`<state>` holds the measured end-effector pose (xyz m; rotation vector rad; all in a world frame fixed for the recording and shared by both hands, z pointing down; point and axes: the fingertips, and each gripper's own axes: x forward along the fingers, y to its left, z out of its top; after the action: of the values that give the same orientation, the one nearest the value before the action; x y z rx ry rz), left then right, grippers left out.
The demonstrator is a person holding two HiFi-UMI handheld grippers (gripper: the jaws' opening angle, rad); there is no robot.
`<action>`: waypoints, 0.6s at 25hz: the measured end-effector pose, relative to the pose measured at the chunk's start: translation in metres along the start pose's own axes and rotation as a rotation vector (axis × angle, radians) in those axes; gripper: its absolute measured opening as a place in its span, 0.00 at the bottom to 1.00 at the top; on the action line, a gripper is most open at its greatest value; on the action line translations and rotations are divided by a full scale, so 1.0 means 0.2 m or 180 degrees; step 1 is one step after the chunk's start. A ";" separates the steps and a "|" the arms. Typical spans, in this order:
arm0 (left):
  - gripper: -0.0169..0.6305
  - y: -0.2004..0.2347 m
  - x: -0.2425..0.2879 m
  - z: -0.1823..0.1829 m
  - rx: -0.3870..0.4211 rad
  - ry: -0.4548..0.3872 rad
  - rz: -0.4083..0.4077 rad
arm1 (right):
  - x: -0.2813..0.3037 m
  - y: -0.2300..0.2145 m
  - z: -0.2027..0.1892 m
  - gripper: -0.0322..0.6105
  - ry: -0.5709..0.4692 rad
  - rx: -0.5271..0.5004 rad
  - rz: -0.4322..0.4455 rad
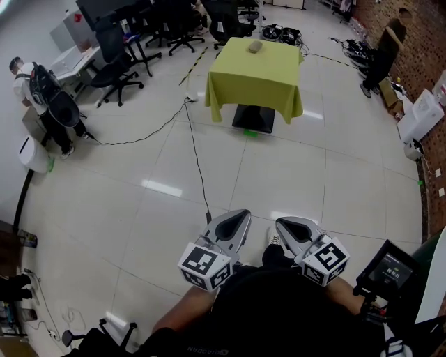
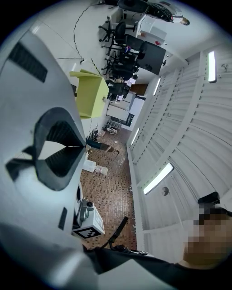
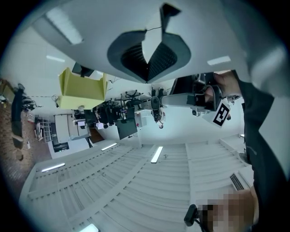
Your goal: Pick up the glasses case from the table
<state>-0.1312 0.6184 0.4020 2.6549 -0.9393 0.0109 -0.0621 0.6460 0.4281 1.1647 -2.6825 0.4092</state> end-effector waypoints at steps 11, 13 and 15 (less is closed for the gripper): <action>0.04 0.07 0.06 0.07 0.0068 0.0044 0.0062 | 0.06 -0.07 0.07 0.05 -0.0092 0.0029 0.0041; 0.04 0.11 0.21 0.09 0.0079 0.0063 0.0046 | 0.09 -0.22 0.09 0.05 -0.0121 0.0033 0.0049; 0.04 0.13 0.34 0.13 0.0099 0.0072 0.0023 | 0.13 -0.35 0.12 0.05 -0.0144 0.0056 0.0060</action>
<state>-0.0964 0.5490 0.3932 2.6740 -0.9492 0.0577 -0.0294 0.5748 0.4244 1.1679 -2.7358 0.4153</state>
